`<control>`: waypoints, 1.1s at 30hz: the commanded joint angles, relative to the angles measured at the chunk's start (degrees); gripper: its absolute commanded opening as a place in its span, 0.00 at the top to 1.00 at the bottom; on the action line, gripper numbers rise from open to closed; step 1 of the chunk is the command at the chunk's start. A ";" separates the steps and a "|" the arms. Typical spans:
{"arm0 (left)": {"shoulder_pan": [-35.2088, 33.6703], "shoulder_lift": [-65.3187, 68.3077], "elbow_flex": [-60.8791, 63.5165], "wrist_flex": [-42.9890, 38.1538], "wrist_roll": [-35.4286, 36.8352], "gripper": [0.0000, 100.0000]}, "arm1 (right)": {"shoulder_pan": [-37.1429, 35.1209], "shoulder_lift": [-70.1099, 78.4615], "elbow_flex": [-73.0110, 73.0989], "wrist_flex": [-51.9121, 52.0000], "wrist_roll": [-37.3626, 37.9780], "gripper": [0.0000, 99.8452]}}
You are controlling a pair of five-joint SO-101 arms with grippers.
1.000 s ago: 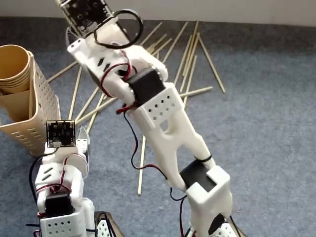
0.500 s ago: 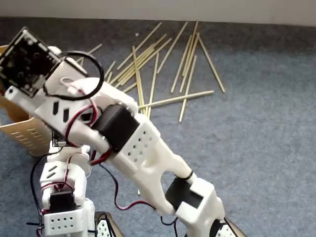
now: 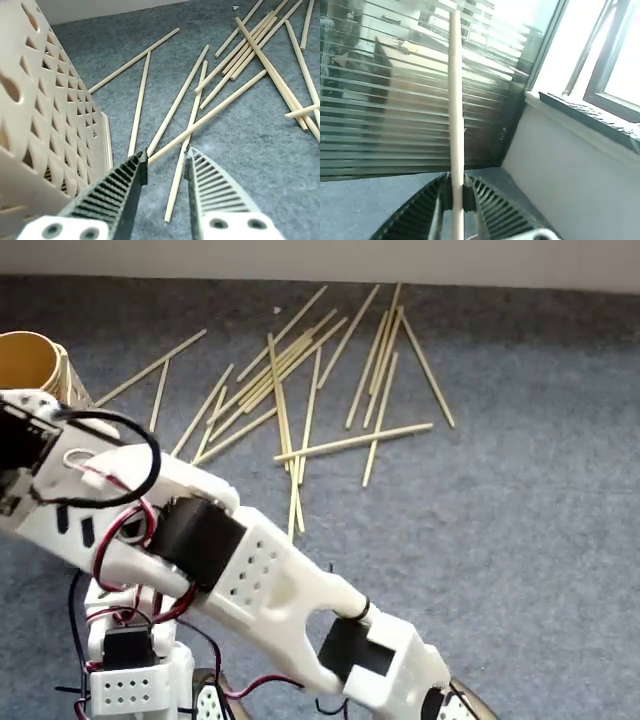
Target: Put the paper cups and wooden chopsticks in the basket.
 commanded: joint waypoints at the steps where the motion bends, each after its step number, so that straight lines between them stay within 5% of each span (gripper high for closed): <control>1: 1.01 -0.13 0.57 -0.88 -0.44 0.85 | 9.54 -1.63 -6.11 -9.36 15.30 1.00; 5: 1.10 -0.13 0.48 -0.88 -0.44 0.85 | 22.46 -1.45 -5.32 -7.16 20.31 1.00; 14: 0.75 -0.13 0.13 -0.88 -0.44 0.85 | 26.24 -1.45 6.99 0.92 3.25 1.00; 21: 1.10 -0.31 -0.04 -1.14 -0.26 0.85 | 39.25 -1.71 30.20 5.23 -1.05 1.00; 26: 1.19 -0.31 -1.89 -0.97 -0.18 0.85 | 38.99 -1.63 38.64 21.05 -4.22 1.00; 33: 0.75 -0.13 -6.20 4.66 -0.35 0.85 | 38.37 -1.80 46.55 26.15 -4.22 0.98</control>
